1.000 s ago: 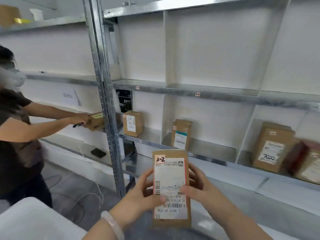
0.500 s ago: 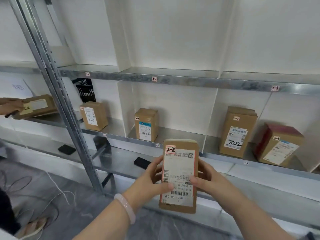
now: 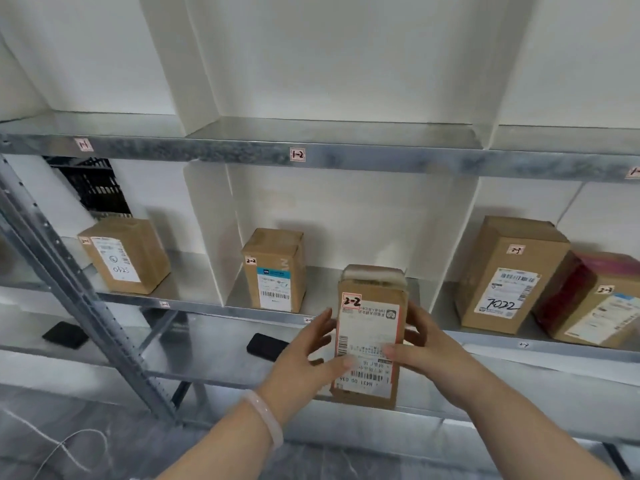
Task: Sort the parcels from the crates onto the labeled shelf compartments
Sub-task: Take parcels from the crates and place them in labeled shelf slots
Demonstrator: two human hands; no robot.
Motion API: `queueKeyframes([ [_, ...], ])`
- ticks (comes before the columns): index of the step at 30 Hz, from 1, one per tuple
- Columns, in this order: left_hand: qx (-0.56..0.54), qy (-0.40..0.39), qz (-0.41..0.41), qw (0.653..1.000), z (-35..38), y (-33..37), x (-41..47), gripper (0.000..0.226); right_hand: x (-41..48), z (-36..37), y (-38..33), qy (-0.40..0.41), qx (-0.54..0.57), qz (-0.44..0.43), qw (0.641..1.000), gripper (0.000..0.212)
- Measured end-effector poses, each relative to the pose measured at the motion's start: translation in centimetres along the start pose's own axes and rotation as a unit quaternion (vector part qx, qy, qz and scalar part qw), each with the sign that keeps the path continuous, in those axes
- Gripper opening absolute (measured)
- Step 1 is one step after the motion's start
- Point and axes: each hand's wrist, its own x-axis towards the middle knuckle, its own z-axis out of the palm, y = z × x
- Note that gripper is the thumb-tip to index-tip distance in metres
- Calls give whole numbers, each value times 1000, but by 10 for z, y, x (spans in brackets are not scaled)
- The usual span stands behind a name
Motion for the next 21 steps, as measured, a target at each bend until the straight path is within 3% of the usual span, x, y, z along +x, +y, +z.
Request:
queueKeyframes([
  [4, 28, 14, 2, 1000, -24, -14, 40, 60, 52, 7, 2, 41, 4, 3, 999, 114],
  [8, 20, 36, -17, 999, -35, -29, 69, 58, 92, 7, 9, 52, -21, -2, 998, 125],
  [16, 60, 34, -56, 996, -44, -52, 105, 49, 158, -4, 24, 80, -13, -16, 997, 94],
  [21, 77, 29, -73, 994, -47, -64, 114, 48, 188, -8, 35, 99, -13, 6, 995, 108],
])
